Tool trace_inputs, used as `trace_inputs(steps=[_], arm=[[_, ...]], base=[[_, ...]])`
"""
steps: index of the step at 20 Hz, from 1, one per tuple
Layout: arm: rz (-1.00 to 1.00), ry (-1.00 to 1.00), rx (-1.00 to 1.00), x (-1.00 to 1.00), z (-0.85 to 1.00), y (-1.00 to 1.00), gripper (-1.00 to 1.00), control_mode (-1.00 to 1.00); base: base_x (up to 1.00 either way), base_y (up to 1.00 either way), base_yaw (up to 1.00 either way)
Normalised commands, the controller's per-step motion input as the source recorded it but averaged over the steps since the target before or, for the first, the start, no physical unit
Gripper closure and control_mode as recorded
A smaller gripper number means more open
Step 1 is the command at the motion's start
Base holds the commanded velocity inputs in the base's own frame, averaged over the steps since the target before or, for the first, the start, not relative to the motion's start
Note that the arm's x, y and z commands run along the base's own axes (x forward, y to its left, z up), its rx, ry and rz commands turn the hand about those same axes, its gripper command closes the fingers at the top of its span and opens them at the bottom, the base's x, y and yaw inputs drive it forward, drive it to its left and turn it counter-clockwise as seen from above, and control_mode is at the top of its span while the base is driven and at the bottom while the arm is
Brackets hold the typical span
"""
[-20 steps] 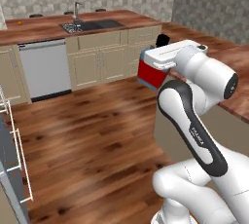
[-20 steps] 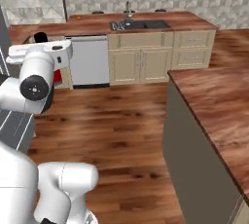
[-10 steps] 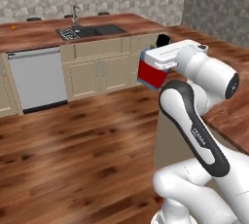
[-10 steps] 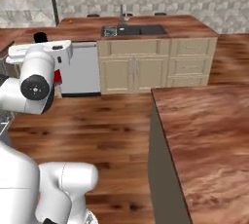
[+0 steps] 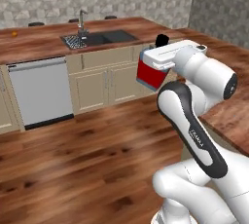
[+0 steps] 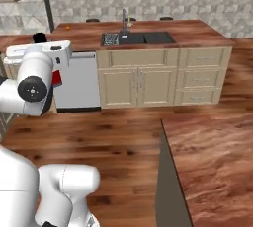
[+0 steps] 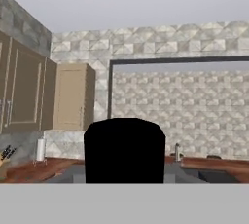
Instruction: Open the cabinet directly in front. Then move the liquor and the mug to the dining counter with the candle on it.
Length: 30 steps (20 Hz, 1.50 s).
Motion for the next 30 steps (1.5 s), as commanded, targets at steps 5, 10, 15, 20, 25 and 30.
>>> trace_inputs(steps=[5,10,15,20,25,30], arm=[[0.0,0.0,0.0,0.0,0.0,0.0,1.0,1.0],[0.0,0.0,0.0,0.0,0.0,0.0,1.0,1.0],[0.0,0.0,0.0,0.0,0.0,0.0,1.0,1.0],[0.0,0.0,0.0,0.0,0.0,0.0,1.0,1.0],[0.0,0.0,0.0,0.0,0.0,0.0,1.0,1.0],[0.0,0.0,0.0,0.0,0.0,0.0,1.0,1.0]], base=[[1.0,0.13,0.0],[1.0,0.1,0.0],[1.0,0.11,0.0],[1.0,0.0,0.0],[1.0,-0.25,0.05],[1.0,-0.87,0.03]])
